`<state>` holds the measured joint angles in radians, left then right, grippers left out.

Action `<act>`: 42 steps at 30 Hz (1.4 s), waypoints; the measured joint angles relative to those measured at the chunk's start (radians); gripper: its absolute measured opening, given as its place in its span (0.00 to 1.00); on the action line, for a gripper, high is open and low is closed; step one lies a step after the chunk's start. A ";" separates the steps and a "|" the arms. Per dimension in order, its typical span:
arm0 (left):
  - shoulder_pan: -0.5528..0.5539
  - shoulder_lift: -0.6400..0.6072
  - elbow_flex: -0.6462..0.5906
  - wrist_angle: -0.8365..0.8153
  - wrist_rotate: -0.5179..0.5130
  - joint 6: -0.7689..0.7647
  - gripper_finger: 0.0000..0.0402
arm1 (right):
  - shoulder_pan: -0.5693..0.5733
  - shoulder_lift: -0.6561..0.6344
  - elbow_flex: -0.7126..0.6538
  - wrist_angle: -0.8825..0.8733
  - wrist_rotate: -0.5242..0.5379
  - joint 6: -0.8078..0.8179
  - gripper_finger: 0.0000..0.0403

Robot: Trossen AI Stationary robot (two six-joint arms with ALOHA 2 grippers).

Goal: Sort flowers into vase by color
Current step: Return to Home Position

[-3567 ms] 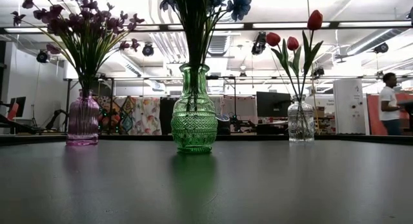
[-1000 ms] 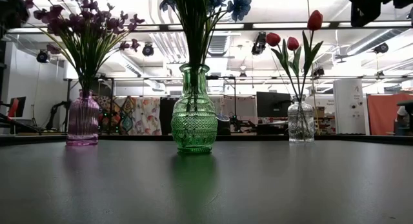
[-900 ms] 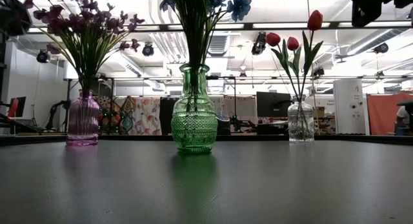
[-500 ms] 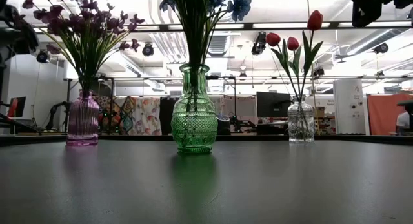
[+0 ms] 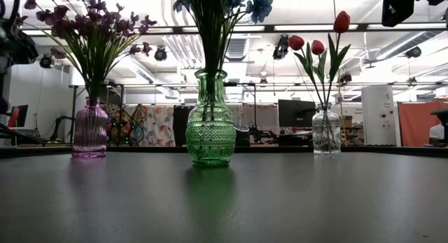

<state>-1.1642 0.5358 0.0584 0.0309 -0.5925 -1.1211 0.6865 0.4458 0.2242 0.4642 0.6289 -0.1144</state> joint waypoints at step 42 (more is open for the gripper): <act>0.395 -0.220 -0.045 0.031 0.172 0.865 0.00 | 0.000 -0.268 -0.001 -0.182 -0.014 -0.092 0.50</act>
<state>-0.7691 0.3160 0.0136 0.0619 -0.4206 -0.2557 0.6868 0.1773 0.2234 0.2822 0.6147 -0.2066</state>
